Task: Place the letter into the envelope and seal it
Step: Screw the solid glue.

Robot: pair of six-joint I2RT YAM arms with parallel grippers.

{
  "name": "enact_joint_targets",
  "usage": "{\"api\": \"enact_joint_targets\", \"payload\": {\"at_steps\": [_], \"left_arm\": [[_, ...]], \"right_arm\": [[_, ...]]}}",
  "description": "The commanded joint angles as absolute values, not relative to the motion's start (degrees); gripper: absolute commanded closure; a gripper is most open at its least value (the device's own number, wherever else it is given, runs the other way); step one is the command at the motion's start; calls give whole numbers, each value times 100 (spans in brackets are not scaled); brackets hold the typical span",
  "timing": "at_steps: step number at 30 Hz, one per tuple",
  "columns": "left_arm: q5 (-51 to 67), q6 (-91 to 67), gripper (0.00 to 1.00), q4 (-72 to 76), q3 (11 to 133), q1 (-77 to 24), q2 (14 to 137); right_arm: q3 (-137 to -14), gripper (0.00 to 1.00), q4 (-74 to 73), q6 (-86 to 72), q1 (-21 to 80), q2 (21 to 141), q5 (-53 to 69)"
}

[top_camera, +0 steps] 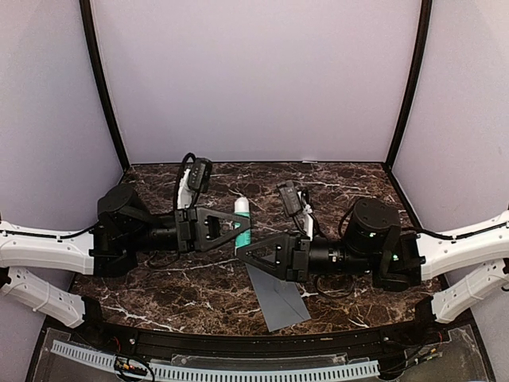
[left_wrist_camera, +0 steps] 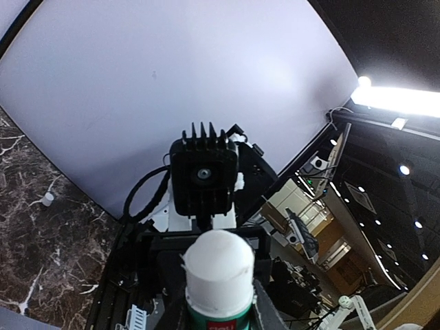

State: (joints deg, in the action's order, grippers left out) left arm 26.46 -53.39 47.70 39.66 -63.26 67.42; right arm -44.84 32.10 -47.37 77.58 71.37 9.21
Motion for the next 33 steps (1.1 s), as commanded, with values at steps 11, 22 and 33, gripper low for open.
{"api": "enact_joint_targets", "payload": {"at_steps": [11, 22, 33], "left_arm": [[680, -5013, 100, 1634, 4483, -6319, 6462], [553, -5514, 100, 1670, 4227, -6319, 6607], [621, -5789, 100, 2251, 3773, -6319, 6369]], "right_arm": [[-6706, 93, -898, -4384, 7902, 8162, -1647], [-8078, 93, -2632, -4777, 8218, 9288, -2854], [-7654, 57, -2114, -4369, 8320, 8885, -2495]]}}
